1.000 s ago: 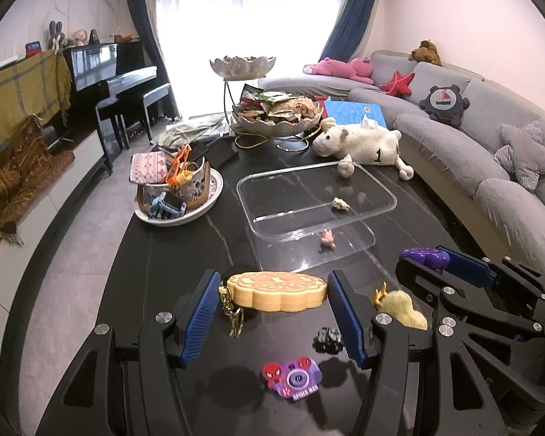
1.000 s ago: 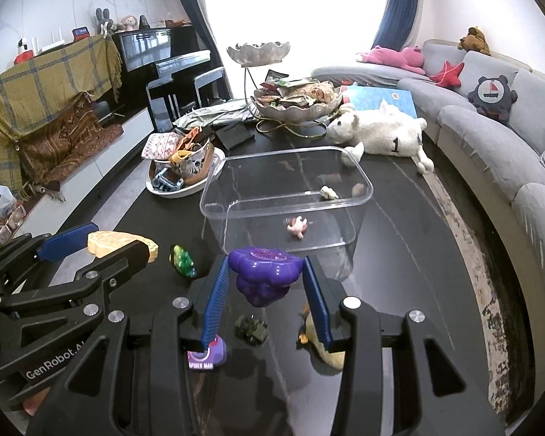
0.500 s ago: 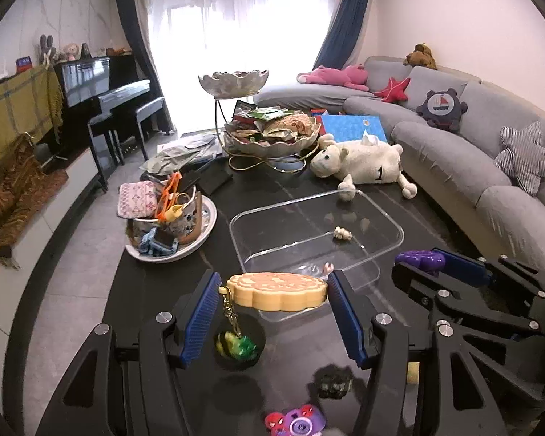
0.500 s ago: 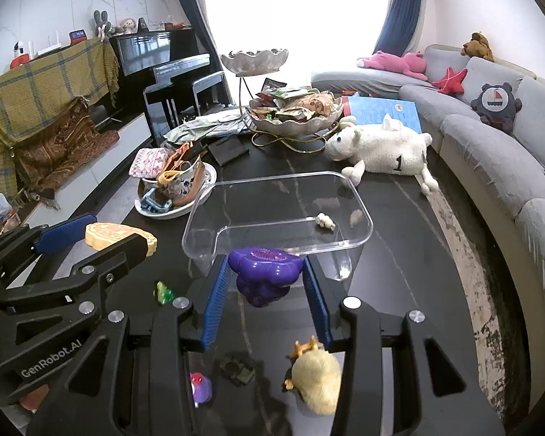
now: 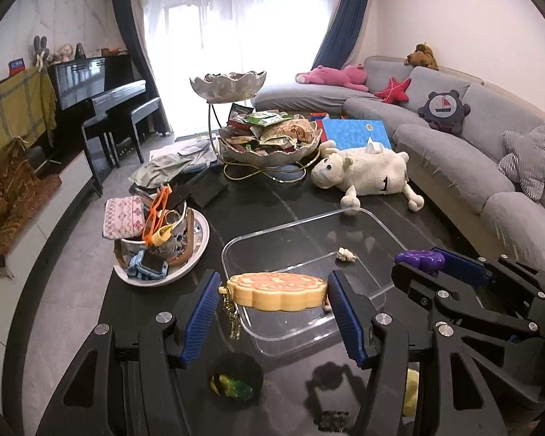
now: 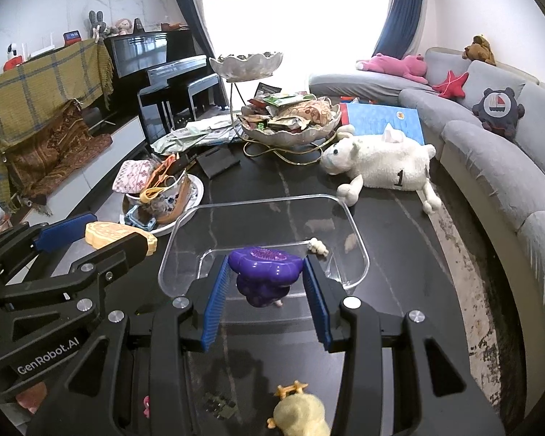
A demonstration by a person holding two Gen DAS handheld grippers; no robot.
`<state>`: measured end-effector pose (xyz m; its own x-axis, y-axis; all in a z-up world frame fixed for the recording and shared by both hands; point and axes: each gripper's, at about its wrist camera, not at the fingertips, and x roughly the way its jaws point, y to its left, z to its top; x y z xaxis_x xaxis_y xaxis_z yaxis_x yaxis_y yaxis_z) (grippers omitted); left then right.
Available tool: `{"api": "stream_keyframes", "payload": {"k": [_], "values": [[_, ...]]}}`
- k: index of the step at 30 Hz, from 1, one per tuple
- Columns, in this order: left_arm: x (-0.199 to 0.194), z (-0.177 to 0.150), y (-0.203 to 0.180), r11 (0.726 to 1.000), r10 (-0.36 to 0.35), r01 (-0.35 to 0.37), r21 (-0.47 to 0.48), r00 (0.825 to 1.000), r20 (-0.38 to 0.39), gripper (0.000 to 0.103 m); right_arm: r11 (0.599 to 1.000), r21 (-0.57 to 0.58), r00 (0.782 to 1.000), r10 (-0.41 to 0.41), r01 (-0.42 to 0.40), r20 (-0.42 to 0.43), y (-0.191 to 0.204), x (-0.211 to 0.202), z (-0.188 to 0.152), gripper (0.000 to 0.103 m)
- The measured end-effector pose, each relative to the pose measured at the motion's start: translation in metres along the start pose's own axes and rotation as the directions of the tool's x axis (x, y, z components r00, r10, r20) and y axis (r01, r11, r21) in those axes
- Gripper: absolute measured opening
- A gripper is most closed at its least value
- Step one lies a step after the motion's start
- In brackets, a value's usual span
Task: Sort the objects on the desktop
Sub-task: 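Carry the cookie keychain in the left tool and grape in the right tool over the box, then open the left tool to drop the cookie keychain into the box while the right tool drops the grape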
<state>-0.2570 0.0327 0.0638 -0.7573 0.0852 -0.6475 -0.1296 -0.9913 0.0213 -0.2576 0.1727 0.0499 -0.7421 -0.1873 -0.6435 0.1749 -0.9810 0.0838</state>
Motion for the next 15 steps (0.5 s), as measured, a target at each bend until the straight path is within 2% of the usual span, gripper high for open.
{"api": "stream_keyframes", "payload": {"k": [15], "values": [[0.040,0.021,-0.003,1.000,0.000,0.000,-0.005,1.000,-0.030,0.057,1.000,-0.007,0.999,-0.024,0.024,-0.021,-0.016,0.036,0.021,0.038]]}}
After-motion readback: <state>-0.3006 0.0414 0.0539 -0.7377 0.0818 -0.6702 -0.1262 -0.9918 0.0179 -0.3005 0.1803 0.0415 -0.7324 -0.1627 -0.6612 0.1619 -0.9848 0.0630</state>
